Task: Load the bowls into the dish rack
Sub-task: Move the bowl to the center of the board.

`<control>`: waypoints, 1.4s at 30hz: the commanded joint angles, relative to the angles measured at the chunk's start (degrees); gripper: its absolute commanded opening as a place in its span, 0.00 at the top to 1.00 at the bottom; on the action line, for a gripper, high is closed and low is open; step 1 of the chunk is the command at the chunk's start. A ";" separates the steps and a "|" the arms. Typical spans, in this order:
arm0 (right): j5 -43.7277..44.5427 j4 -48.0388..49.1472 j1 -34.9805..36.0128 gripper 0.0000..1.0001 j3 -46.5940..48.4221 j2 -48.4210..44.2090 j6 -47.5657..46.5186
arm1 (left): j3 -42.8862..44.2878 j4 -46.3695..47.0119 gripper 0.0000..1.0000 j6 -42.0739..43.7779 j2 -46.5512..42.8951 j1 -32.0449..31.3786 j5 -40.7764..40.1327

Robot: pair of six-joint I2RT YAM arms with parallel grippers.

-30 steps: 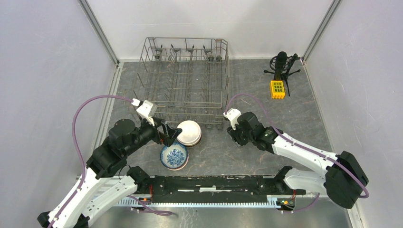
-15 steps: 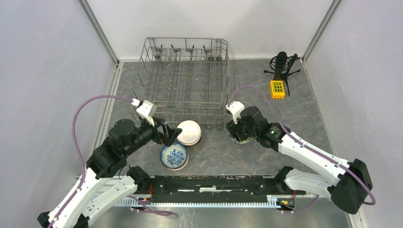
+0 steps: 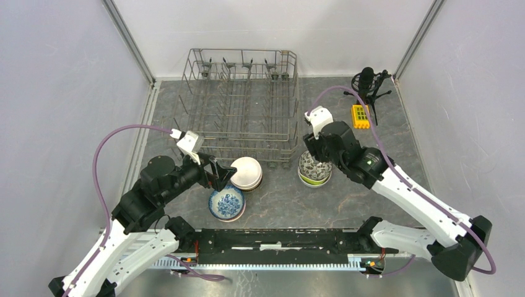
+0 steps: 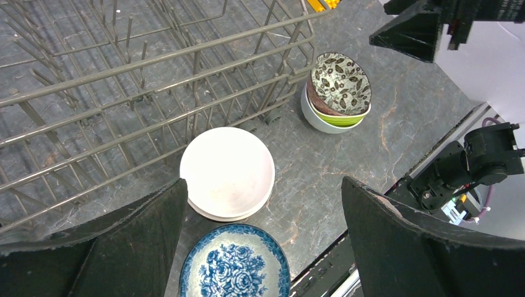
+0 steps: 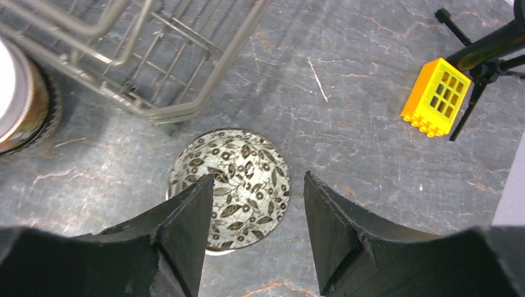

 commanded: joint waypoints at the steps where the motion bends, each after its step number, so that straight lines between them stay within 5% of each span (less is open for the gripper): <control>1: 1.26 2.33 -3.00 0.41 4.02 4.76 -1.86 | -0.06 1.11 0.00 -0.59 -0.35 0.19 -0.85; 12: -8.98 10.39 -13.49 0.68 6.52 17.79 0.38 | -0.24 1.04 0.00 -0.62 -0.41 0.29 -0.03; 19: -11.68 13.12 -17.54 1.00 6.21 24.65 0.83 | -0.32 1.10 0.00 -0.59 -0.42 0.26 0.81; 42: -21.68 21.12 -21.75 1.00 -6.80 30.61 2.74 | -0.52 1.08 0.00 -0.66 -1.03 0.30 0.97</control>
